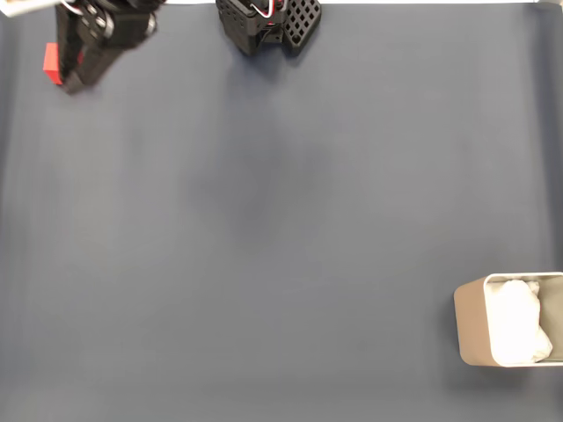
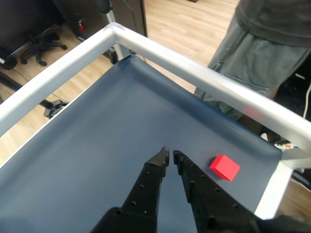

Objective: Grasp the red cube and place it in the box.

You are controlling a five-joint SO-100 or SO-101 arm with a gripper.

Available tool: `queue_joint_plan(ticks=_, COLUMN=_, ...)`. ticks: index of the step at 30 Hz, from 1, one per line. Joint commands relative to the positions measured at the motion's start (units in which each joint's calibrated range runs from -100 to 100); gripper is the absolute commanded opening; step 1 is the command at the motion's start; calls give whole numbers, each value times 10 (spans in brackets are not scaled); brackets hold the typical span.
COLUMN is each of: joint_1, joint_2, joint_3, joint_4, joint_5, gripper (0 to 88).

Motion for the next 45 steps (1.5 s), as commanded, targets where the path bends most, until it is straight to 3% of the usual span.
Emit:
queue_joint_plan(ticks=1, joint_1=47, joint_2=-7, joint_3=-12, joint_4=11, joint_5=-2, gripper=0)
queue_joint_plan(ticks=25, joint_1=221, joint_2=10, joint_3=35, joint_4=25, joint_5=-5, gripper=6)
queue_joint_plan(ticks=34, joint_1=256, joint_2=28, joint_3=42, joint_4=11, joint_5=1, gripper=69)
queue_joint_plan(ticks=45, joint_1=275, joint_2=43, joint_3=53, joint_4=-6, joint_5=-17, gripper=249)
